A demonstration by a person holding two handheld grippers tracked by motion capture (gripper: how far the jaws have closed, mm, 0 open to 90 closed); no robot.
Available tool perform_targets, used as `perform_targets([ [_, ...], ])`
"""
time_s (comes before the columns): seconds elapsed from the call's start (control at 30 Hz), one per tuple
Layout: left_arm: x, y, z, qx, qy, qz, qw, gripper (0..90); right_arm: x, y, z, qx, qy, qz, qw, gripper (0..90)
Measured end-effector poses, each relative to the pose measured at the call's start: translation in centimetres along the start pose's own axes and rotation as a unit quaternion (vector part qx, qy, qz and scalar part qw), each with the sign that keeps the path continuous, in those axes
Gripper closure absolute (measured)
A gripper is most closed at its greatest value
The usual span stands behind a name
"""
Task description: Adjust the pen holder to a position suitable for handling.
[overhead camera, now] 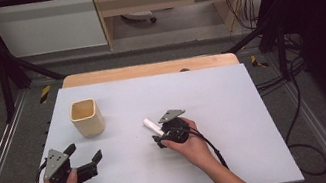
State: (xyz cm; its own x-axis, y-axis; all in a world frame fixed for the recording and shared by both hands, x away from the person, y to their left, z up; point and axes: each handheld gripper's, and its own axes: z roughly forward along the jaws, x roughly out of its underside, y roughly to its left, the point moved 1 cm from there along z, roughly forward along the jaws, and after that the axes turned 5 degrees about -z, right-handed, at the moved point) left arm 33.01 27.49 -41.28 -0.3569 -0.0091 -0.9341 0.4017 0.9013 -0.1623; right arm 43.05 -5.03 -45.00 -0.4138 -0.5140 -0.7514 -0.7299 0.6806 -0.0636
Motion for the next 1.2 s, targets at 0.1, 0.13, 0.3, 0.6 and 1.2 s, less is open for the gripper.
perform_targets([
  [0.1, 0.0, 0.0, 0.0, 0.001, 0.0, 0.0, 1.0, 4.6, 0.1, -0.1, 0.6, -0.001, 0.001, 0.003, 1.0, 37.7],
  [0.13, 0.0, 0.0, 0.0, 0.001, 0.0, 0.0, 1.0, 4.6, 0.2, -0.2, 0.7, -0.002, 0.0, 0.004, 1.0, 39.5],
  [0.3, 0.0, 0.0, 0.0, 0.001, 0.001, 0.003, 1.0, 4.9, 0.4, -0.3, 1.3, -0.01, -0.001, -0.001, 0.9999, 47.1],
  [0.6, 0.0, 0.0, 0.0, 0.001, 0.001, 0.004, 1.0, 4.9, 0.5, 0.1, 1.8, -0.01, -0.01, -0.022, 0.9996, 64.0],
  [1.2, 0.1, -0.6, 0.4, 0.009, 0.01, 0.018, 0.9998, 5.2, 0.4, -0.4, 0.2, -0.044, 0.002, -0.03, 0.9986, 71.2],
])
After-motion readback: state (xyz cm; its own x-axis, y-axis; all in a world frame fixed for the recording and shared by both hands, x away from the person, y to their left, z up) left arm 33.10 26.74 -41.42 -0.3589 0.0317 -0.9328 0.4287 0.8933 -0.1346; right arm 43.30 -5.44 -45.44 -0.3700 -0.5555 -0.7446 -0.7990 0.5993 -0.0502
